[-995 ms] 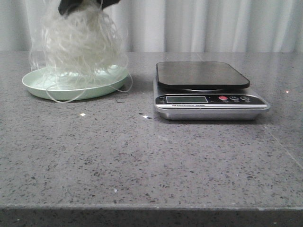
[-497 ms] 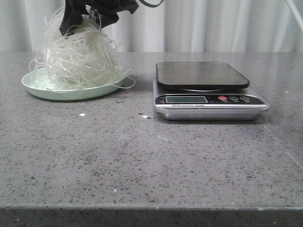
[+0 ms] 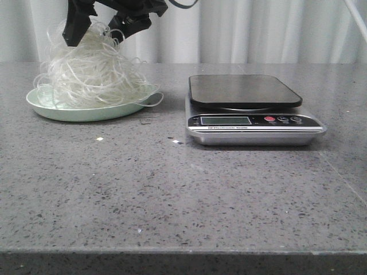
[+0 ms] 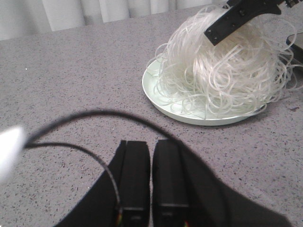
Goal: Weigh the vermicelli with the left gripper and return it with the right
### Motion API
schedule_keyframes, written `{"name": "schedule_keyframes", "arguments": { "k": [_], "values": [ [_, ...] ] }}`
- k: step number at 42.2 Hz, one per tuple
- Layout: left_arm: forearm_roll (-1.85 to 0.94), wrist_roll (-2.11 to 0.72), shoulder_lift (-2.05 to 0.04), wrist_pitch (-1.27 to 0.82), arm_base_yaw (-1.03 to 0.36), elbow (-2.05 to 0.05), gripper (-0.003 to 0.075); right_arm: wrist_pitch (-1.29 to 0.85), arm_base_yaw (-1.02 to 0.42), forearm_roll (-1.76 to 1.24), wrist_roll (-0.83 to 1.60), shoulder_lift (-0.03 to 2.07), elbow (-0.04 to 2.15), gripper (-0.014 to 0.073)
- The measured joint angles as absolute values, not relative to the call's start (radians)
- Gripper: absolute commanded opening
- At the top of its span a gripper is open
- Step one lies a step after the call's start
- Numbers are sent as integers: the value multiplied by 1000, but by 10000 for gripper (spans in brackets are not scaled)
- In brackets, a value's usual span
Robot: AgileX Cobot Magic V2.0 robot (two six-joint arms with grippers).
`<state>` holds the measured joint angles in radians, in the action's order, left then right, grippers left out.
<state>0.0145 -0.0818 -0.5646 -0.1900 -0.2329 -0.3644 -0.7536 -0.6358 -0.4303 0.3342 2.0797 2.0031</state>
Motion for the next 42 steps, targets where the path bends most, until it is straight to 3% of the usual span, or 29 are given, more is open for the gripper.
{"name": "schedule_keyframes", "arguments": {
  "k": [25, 28, 34, 42],
  "values": [
    [15, -82, -565, -190, -233, -364, 137, -1162, -520, -435, 336, 2080, 2263, 500],
    [15, -82, -565, -190, -233, -364, 137, -1208, -493, -435, 332, 2080, 2289, 446],
    [15, -82, -565, -190, -233, -364, 137, -1245, -439, -435, 317, 2080, 2327, 148],
    [15, -82, -565, -190, -233, -364, 137, -1250, -373, -404, 264, 2054, 2334, 155]
  ]
}}
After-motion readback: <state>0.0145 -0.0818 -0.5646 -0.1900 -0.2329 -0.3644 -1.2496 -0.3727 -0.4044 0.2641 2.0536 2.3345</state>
